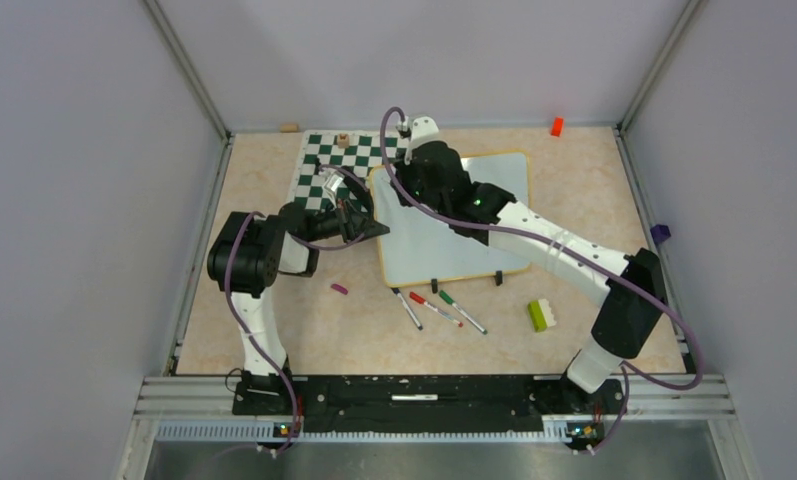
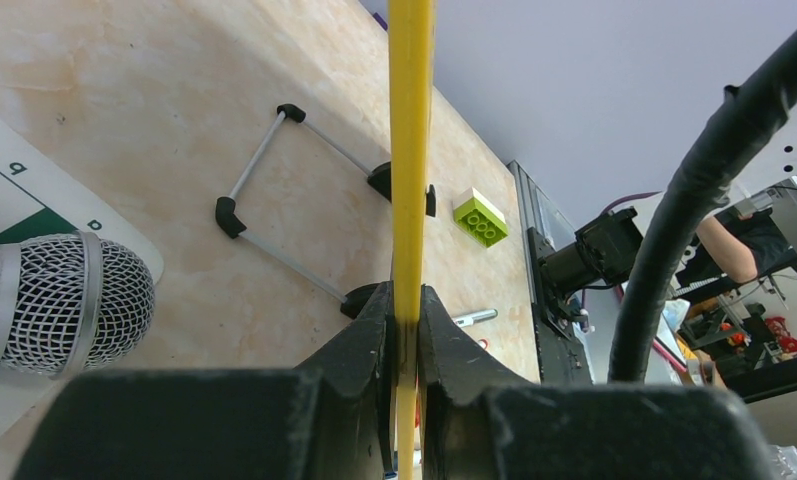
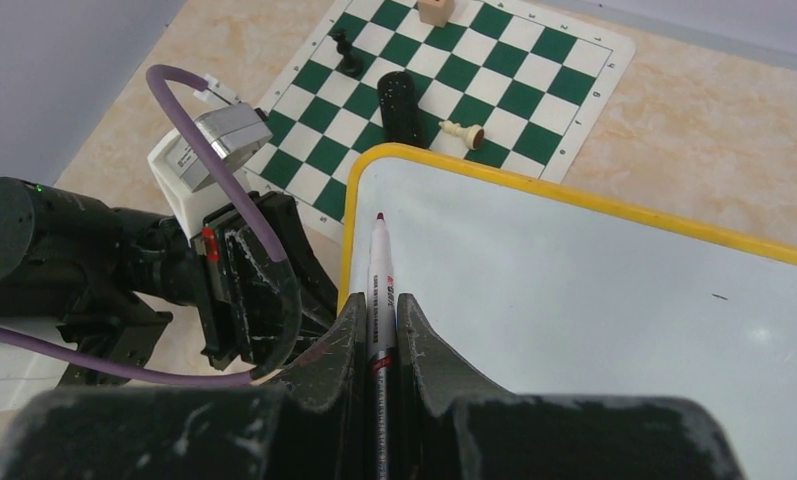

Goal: Write a sentence on the whiteboard

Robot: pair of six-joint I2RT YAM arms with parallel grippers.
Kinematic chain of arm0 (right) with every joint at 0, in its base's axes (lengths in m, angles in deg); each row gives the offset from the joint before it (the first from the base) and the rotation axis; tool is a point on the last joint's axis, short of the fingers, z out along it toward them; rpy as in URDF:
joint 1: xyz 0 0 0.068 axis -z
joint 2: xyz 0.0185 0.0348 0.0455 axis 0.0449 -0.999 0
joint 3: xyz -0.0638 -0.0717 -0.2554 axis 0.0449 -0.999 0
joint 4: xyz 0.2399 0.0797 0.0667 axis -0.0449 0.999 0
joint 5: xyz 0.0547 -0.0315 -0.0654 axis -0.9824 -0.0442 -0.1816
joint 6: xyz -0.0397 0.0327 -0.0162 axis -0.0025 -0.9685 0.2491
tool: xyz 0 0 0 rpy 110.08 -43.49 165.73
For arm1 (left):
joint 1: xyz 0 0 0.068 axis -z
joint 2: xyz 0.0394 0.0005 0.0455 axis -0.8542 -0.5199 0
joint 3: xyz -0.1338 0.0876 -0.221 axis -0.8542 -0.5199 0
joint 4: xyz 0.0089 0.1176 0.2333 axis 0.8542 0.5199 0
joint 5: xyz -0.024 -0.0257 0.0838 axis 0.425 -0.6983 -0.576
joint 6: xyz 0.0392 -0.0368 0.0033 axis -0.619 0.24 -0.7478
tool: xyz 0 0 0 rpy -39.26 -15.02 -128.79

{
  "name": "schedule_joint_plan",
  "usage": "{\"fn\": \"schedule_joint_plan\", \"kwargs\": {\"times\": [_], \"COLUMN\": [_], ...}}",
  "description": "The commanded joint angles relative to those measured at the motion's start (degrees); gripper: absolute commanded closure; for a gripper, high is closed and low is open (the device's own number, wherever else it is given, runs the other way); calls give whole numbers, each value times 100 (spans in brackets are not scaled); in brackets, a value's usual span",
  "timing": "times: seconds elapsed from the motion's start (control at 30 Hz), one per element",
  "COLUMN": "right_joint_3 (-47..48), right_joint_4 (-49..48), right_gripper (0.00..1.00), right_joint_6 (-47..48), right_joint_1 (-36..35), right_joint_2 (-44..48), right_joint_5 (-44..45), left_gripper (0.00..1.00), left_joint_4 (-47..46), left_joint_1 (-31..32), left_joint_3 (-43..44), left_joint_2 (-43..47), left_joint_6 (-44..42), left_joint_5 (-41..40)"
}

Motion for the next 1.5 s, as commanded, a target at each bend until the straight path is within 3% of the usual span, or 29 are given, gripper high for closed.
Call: {"fn": "schedule_joint_plan", "kwargs": {"times": [0.0, 0.37, 1.47], "right_joint_3": [273, 72, 19], "right_joint_4": [-199, -473, -584], "right_gripper": [100, 100, 100], "right_joint_6": [150, 755, 708], "right_joint_1": [-79, -76, -76], "right_joint_2": [-57, 141, -235], "right_joint_5": [107, -106, 133], "left_gripper": [100, 100, 100], "left_joint_4": [-535, -535, -535], "left_joint_1": [-43, -37, 9], "left_joint_3": [-90, -96, -87], "left_joint_2": [255, 288, 324], "left_joint_6": [-2, -37, -57], "left_joint_5": [45, 94, 146]}}
